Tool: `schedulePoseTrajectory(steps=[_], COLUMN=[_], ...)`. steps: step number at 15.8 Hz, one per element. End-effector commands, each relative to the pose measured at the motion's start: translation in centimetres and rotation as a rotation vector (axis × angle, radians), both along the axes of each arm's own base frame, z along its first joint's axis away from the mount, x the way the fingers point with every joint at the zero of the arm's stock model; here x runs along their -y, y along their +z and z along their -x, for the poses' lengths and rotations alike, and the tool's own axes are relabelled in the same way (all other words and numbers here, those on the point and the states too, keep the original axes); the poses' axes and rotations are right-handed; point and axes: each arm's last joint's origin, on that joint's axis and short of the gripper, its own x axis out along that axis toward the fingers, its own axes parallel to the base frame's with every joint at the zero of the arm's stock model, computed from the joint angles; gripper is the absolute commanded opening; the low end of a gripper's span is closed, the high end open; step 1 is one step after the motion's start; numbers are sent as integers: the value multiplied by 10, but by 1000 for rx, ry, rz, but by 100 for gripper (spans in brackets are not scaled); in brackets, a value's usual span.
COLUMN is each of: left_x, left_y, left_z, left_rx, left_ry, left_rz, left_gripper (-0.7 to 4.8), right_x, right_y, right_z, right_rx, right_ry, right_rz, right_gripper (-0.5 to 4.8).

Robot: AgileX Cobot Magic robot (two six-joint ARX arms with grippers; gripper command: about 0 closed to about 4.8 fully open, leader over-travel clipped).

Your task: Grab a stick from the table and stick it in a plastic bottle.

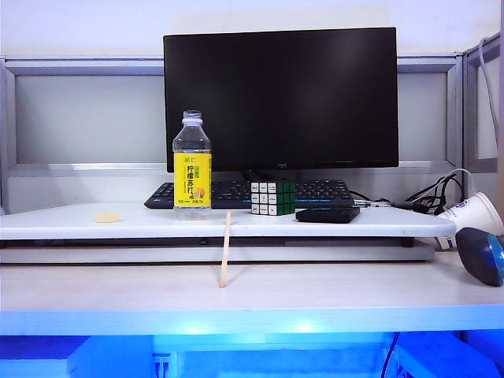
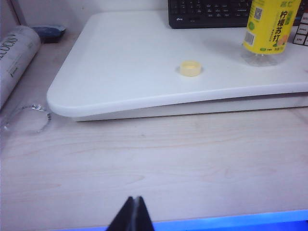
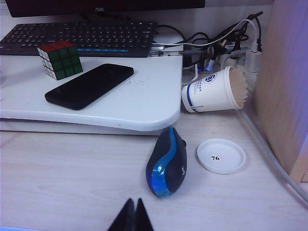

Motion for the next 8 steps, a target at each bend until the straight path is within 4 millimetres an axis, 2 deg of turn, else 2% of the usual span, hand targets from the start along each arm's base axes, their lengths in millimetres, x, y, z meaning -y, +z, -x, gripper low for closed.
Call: schedulePoseTrajectory(steps=[1, 8], left_x=[0, 1], left_y=[-1, -1], left_z=[0, 0], left_rx=[-10, -9], left_ry=[-9, -20], left_rz=[2, 5], left_gripper=[-4, -4], right_x=[0, -2], right_y=[2, 2], right_z=[0, 0], right_rx=[15, 16], right_ry=[8, 52], right_rz=[6, 1], right_gripper=[0, -1])
